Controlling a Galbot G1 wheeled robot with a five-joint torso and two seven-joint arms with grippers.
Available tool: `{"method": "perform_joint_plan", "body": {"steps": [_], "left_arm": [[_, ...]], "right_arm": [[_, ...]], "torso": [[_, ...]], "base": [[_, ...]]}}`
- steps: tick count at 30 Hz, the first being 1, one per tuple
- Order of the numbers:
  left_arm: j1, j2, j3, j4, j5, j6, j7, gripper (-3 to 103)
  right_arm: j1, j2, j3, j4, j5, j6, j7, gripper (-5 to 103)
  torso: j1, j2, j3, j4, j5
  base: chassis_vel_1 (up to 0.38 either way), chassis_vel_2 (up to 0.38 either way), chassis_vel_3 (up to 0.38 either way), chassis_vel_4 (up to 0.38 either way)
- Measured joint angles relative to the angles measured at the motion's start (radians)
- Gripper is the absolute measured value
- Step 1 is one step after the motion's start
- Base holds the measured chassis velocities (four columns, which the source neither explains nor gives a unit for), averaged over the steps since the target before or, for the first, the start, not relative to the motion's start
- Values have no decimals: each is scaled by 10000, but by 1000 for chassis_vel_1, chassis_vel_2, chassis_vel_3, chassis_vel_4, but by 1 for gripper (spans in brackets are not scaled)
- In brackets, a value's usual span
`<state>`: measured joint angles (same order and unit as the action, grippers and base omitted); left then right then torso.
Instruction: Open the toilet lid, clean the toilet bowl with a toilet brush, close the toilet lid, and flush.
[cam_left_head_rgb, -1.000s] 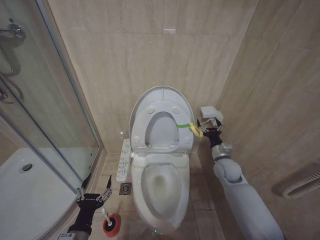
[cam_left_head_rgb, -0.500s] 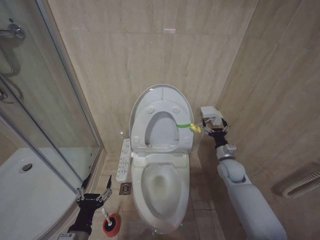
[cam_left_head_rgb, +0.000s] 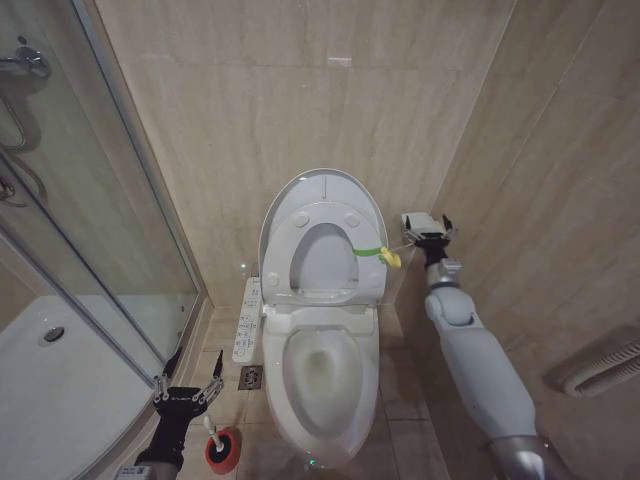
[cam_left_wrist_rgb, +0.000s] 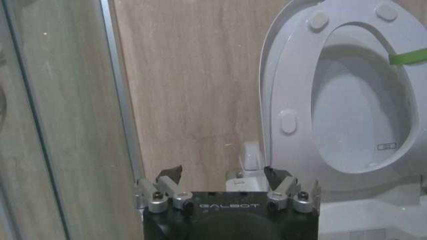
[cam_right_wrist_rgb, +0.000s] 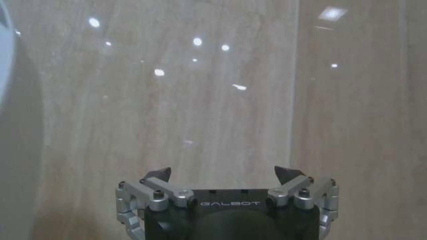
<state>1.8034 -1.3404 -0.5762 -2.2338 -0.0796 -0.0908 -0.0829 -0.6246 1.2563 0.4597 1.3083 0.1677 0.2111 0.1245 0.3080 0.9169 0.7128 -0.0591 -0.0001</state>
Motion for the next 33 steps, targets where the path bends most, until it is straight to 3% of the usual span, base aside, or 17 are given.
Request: {"method": "perform_joint_plan", "body": {"steps": [10, 16, 33], "left_arm": [[0, 0, 0, 0, 0, 0, 0, 82], [0, 0, 0, -1, 0, 0, 0, 82], [0, 0, 0, 0, 0, 0, 0, 82]], "right_arm": [[1005, 695, -458, -1060, -471, 364, -13, 100], [1019, 715, -650, -954, -369, 350, -16, 100], [-840, -696, -968, 1828, 2153, -636, -619, 100]], "torso": [[0, 0, 0, 1, -1], [1, 0, -1, 2, 0], [-2, 2, -2, -1, 1]], "base": [[0, 0, 0, 0], [0, 0, 0, 0], [0, 0, 0, 0]]}}
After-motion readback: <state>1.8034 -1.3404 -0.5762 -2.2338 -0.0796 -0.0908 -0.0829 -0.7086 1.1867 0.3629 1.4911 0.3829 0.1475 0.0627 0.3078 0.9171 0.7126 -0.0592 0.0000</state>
